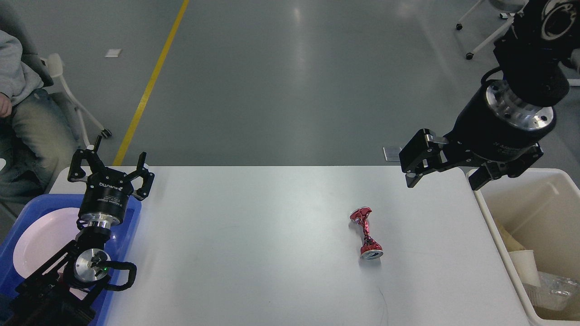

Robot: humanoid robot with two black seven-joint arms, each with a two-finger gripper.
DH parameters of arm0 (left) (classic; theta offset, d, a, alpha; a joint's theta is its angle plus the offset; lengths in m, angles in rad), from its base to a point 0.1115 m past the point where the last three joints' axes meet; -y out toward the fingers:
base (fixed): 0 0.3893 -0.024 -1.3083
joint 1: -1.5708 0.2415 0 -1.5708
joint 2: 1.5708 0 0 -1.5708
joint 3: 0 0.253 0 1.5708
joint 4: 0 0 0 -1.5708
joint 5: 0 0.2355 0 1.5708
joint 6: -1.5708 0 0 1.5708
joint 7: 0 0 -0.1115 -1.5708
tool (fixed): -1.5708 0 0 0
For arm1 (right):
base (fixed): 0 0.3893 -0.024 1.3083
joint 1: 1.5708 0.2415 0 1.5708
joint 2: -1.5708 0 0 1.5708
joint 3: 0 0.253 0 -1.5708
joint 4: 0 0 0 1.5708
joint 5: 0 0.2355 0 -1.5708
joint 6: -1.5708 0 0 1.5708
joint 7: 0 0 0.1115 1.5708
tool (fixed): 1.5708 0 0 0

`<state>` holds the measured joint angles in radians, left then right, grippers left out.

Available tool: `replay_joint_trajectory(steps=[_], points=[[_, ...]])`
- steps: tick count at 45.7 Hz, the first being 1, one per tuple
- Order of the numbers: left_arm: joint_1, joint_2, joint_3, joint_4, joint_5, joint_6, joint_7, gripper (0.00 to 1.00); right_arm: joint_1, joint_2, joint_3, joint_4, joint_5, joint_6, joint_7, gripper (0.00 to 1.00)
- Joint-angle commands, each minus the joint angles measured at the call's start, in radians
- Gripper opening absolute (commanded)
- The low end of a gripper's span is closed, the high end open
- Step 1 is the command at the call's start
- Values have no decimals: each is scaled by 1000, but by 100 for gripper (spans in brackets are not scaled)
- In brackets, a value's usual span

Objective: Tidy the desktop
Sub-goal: 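Raise the right gripper and swing it toward the red crushed can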

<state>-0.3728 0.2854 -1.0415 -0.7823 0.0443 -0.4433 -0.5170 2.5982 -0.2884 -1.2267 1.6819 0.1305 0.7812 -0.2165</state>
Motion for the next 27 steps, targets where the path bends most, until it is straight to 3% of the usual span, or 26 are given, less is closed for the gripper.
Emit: replay_joint_trajectory(steps=[1,14,27], points=[[0,0,0,0,0,0,0,96,0,-11,-2,-2,0,-19,0,100],[0,0,0,0,0,0,0,96,-105,-6,9,-48,-8,-82,2,100],[0,0,0,0,0,0,0,96,-542,77,85,-286,-37,-362,2,100]])
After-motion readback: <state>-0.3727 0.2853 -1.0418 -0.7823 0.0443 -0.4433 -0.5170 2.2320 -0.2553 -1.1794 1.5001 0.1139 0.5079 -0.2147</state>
